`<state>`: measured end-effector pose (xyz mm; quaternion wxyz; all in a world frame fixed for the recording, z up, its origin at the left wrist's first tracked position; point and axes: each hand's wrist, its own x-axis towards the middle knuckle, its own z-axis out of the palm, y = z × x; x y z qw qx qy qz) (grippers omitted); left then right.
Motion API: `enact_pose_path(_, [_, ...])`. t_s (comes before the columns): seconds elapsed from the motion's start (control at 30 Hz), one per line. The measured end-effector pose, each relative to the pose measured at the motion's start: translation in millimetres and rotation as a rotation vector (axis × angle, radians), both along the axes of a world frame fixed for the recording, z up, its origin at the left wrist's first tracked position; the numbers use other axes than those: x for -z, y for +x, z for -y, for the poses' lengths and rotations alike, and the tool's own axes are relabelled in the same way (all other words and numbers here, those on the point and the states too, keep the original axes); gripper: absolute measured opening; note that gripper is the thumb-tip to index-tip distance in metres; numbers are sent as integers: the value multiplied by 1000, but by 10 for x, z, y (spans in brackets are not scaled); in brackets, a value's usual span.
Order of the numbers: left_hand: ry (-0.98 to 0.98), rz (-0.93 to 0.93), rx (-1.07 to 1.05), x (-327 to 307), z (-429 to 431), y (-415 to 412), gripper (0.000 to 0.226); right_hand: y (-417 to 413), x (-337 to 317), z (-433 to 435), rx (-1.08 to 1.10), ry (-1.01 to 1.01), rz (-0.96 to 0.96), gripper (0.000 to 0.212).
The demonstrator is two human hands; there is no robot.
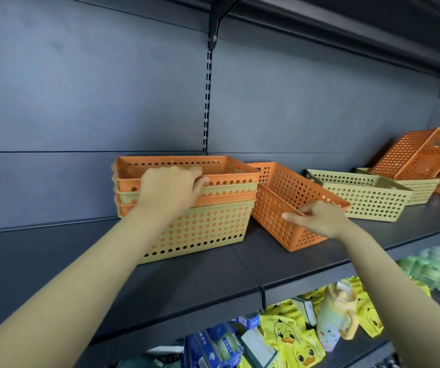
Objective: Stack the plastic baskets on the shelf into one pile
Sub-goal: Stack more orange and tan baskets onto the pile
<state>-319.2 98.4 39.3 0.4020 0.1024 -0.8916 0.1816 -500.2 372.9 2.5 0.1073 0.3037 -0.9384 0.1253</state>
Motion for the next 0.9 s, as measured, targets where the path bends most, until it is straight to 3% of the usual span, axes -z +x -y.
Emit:
enact_pose_path(0.2, [-38, -6, -21, 15, 18, -31, 45, -31, 101, -20, 9, -171, -266, 56])
enact_pose_path(0.43, [-49, -27, -63, 26, 7, -26, 50, -251, -182, -222, -71, -603, -111, 53])
enact_pose_path(0.7, [63, 55, -105, -58, -147, 61, 52, -305, -786, -331, -290, -674, -206, 37])
enact_pose_path(0.9, [111, 75, -51, -60, -153, 173, 56, -98, -1293, -118, -606, -733, -129, 37])
